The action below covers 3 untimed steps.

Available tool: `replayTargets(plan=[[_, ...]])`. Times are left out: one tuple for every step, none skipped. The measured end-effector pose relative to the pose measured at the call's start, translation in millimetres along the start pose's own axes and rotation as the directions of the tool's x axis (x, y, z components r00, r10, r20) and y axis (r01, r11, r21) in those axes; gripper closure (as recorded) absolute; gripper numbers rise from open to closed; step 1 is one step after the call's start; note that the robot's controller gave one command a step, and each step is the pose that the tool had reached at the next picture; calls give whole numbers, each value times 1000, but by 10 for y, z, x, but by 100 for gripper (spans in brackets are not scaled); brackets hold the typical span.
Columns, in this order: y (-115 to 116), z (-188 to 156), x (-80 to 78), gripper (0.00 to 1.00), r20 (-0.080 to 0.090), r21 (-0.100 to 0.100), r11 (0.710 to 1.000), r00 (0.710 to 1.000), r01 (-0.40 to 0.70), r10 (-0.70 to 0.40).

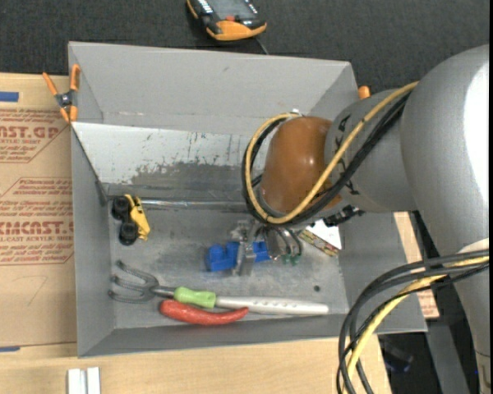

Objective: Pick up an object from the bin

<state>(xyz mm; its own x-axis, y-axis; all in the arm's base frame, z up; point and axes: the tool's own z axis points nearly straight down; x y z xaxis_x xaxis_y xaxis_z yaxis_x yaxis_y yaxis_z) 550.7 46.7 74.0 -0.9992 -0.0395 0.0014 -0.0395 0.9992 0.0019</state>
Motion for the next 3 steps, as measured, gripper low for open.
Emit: replayTargets(plan=[[0, 0, 0, 100, 0, 0, 1000, 1000, 0, 0], [0, -151, 35, 100, -12, 0, 1000, 1000, 0, 0], [3, -531, 10, 100, -3, 0, 1000, 1000, 0, 0]])
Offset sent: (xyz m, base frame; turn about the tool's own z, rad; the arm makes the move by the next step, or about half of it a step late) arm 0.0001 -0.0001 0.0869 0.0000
